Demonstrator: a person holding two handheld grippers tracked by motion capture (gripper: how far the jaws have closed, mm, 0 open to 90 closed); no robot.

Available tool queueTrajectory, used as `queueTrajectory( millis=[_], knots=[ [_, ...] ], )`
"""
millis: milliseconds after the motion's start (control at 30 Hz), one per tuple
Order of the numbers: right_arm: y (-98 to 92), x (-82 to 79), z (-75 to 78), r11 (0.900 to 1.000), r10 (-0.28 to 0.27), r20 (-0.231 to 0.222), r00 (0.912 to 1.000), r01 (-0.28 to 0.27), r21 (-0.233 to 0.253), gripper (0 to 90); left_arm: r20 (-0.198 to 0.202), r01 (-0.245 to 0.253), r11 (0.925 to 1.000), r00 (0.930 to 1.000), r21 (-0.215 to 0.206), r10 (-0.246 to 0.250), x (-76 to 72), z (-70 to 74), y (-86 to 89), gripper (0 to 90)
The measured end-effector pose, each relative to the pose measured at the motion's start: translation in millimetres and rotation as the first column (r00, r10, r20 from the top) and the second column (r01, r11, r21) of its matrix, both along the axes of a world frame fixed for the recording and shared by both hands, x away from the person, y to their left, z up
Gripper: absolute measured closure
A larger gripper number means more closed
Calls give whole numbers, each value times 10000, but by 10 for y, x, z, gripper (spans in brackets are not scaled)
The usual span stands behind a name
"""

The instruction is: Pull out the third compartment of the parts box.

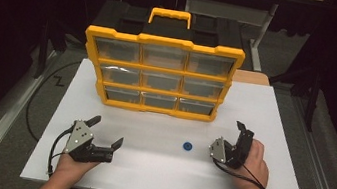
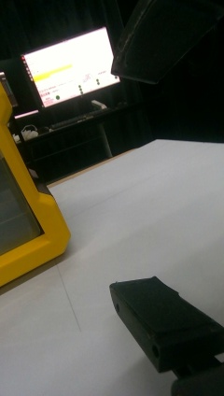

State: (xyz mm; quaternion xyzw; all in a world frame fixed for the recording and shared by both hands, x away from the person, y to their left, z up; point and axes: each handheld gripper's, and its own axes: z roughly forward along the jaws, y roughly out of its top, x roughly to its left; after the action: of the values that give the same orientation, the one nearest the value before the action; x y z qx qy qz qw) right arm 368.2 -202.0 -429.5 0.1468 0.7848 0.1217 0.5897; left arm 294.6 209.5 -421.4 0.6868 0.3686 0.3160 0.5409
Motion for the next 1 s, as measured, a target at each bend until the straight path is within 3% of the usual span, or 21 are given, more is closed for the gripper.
queueTrajectory(
  millis=[300, 467, 1000],
  knots=[
    [49, -11, -14, 9978, -60, 482, 9988, 92, -659, 13, -5, -2, 10000, 10000, 12, 2, 0, -1, 0, 9],
    [83, -13, -29, 9919, -102, 741, 9972, 195, -1258, 13, -1, 9, 10000, 10000, 36, -9, -1, -1, -3, 9],
    [167, -17, -68, 9727, -87, 1397, 9902, 407, -2284, 15, 4, 7, 10000, 10000, 52, -7, 0, -1, -3, 9]
  ],
)
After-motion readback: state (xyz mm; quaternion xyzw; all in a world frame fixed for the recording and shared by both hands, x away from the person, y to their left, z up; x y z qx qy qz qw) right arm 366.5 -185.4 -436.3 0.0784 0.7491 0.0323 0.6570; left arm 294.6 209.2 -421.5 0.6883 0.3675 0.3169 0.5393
